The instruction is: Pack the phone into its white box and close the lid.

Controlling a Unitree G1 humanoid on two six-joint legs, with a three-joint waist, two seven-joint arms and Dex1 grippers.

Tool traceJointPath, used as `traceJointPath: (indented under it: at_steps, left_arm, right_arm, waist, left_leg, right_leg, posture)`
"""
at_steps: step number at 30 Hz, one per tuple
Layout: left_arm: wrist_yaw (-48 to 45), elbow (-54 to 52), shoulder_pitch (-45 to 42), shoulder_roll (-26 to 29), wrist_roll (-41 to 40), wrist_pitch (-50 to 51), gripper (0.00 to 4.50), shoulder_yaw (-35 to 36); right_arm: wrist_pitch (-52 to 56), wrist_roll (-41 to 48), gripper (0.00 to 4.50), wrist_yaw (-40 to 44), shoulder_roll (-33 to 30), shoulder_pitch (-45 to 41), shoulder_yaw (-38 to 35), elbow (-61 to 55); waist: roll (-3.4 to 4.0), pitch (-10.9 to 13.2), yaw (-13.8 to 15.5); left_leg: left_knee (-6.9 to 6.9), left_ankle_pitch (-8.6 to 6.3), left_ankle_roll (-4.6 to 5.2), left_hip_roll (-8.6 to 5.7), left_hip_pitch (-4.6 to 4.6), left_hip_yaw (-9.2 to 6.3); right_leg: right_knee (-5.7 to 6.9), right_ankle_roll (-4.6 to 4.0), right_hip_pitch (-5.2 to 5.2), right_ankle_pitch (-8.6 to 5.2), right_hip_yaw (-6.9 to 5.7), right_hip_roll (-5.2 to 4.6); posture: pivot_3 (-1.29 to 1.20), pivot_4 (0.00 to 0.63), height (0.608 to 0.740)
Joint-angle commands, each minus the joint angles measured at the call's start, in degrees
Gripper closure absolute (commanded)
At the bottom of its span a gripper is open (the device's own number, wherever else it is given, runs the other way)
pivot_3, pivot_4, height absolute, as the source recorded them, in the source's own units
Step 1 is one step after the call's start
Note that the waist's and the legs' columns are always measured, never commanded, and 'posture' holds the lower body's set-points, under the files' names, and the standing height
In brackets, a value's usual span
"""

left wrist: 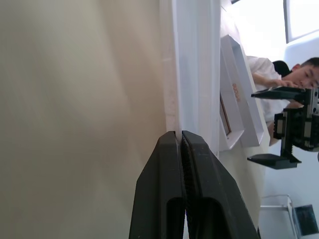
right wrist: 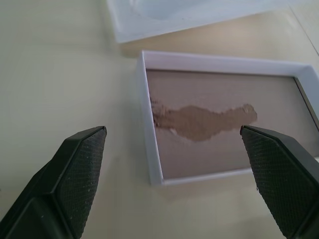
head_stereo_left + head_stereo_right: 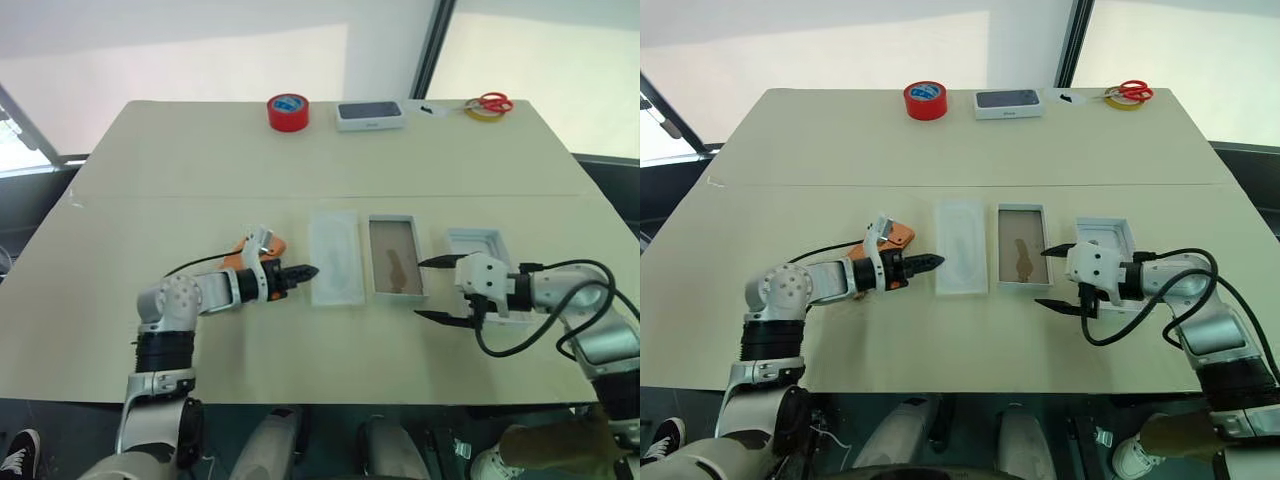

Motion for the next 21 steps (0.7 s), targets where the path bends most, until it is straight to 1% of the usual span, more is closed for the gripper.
traceJointPath:
  at_steps: [1, 2, 4, 5, 6, 7, 9, 11, 12, 16, 21]
  left_arm:
    - [1.11, -2.38, -2.88, 0.79, -2.95, 1.04, 4.45, 4.43]
    - [1.45, -2.33, -3.3, 0.82, -3.48, 1.64, 4.45, 5.31]
    - [1.96, -3.32, -3.51, 1.1, -3.32, 1.49, 4.5, 5.4]
    - [2.12, -3.84, -3.46, 1.27, -2.99, 1.14, 4.5, 5.14]
    - [2.55, -4.15, -3.48, 1.19, -2.91, 1.1, 4.5, 5.27]
    - [3.16, -4.27, -3.6, 0.91, -3.1, 1.32, 4.5, 5.78]
    - [3.37, -5.17, -3.57, 1.0, -3.48, 1.74, 4.5, 5.89]
    - [3.85, -5.5, -3.92, 0.52, -5.46, 3.71, 4.5, 7.41]
    - [4.17, -5.7, -4.02, 0.47, -5.9, 4.53, 4.5, 7.72]
    - [5.77, -5.94, -4.39, -0.48, -7.25, 5.42, 4.5, 9.24]
    - [7.75, -5.14, -5.75, -2.72, -10.2, 6.51, 4.5, 12.07]
  right_arm:
    - [-0.51, -0.2, 0.0, 2.15, 1.34, -3.24, 2.2, 1.32]
    - [-0.11, -0.38, 0.0, 2.76, 1.74, -3.93, 3.05, 1.9]
    - [-0.16, -1.33, 0.53, 3.93, 2.3, -5.03, 4.82, 3.43]
    - [0.32, -2.08, 0.88, 4.42, 2.37, -5.58, 5.84, 4.28]
    - [0.03, -3.09, 1.34, 4.6, 2.4, -6.12, 6.74, 5.19]
    - [-0.37, -4.01, 1.95, 4.6, 2.45, -6.62, 7.49, 6.1]
    - [-0.33, -5.05, 2.92, 4.66, 2.6, -7.47, 8.44, 7.58]
    - [0.72, -4.06, 4.02, 5.45, 2.83, -8.06, 8.58, 7.36]
    - [1.82, -2.93, 4.48, 5.86, 3.1, -8.28, 8.32, 6.6]
    - [4.94, -0.75, 4.48, 6.34, 4.41, -8.73, 8.07, 3.98]
    - [10.83, 0.06, 4.48, 3.05, 9.39, -8.48, 9.57, -2.39]
  waist:
    - [-0.06, 0.03, 0.11]
    - [-0.06, 0.04, 0.19]
    - [-0.07, 0.04, 0.4]
    - [-0.07, 0.04, 0.52]
    - [-0.07, 0.04, 0.64]
    - [-0.07, 0.04, 0.69]
    - [-0.07, 0.04, 0.61]
    - [-0.07, 0.04, 0.58]
    - [-0.07, 0.04, 0.57]
    - [-0.07, 0.04, 0.5]
    - [-0.08, 0.05, 0.52]
  left_leg:
    - [0.02, 0.0, 0.0, 0.0, 0.0, 0.0]
    - [0.03, 0.0, 0.0, 0.0, 0.0, 0.0]
    - [0.03, 0.0, -0.01, 0.0, 0.0, 0.0]
    - [0.03, 0.0, -0.01, -0.01, 0.0, 0.0]
    - [0.03, 0.0, -0.01, -0.01, 0.0, 0.01]
    - [0.03, 0.0, -0.01, -0.02, 0.0, 0.01]
    - [0.04, 0.0, -0.01, -0.03, 0.0, 0.01]
    - [0.04, 0.0, -0.02, -0.02, 0.0, 0.01]
    - [0.04, 0.0, -0.02, -0.02, 0.0, 0.0]
    - [0.02, 0.0, -0.03, -0.02, 0.0, 0.0]
    - [0.03, 0.0, -0.03, -0.02, 0.0, 0.0]
  right_leg:
    - [0.0, 0.0, 0.01, 0.0, 0.0, 0.0]
    - [0.0, 0.0, 0.01, 0.0, 0.0, 0.01]
    - [0.0, 0.01, 0.01, 0.0, -0.01, 0.01]
    - [0.0, 0.0, 0.01, 0.0, -0.01, 0.0]
    - [-0.01, 0.01, 0.01, 0.0, 0.0, -0.01]
    - [-0.01, 0.01, 0.02, 0.0, -0.01, -0.01]
    - [-0.01, 0.01, 0.02, 0.01, 0.0, 0.0]
    - [0.01, 0.01, 0.02, 0.01, 0.0, 0.0]
    - [0.01, 0.01, 0.02, 0.01, 0.0, 0.0]
    - [0.03, 0.01, 0.0, 0.01, 0.0, 0.01]
    - [0.04, 0.01, -0.01, 0.01, 0.0, 0.01]
  posture:
    - [0.0, 0.15, 0.736]
    - [0.0, 0.15, 0.736]
    - [0.0, 0.15, 0.736]
    - [0.0, 0.15, 0.736]
    - [0.0, 0.15, 0.736]
    - [0.0, 0.15, 0.736]
    - [0.0, 0.15, 0.736]
    - [0.0, 0.15, 0.736]
    - [0.0, 0.15, 0.736]
    - [0.0, 0.15, 0.736]
    - [0.0, 0.15, 0.736]
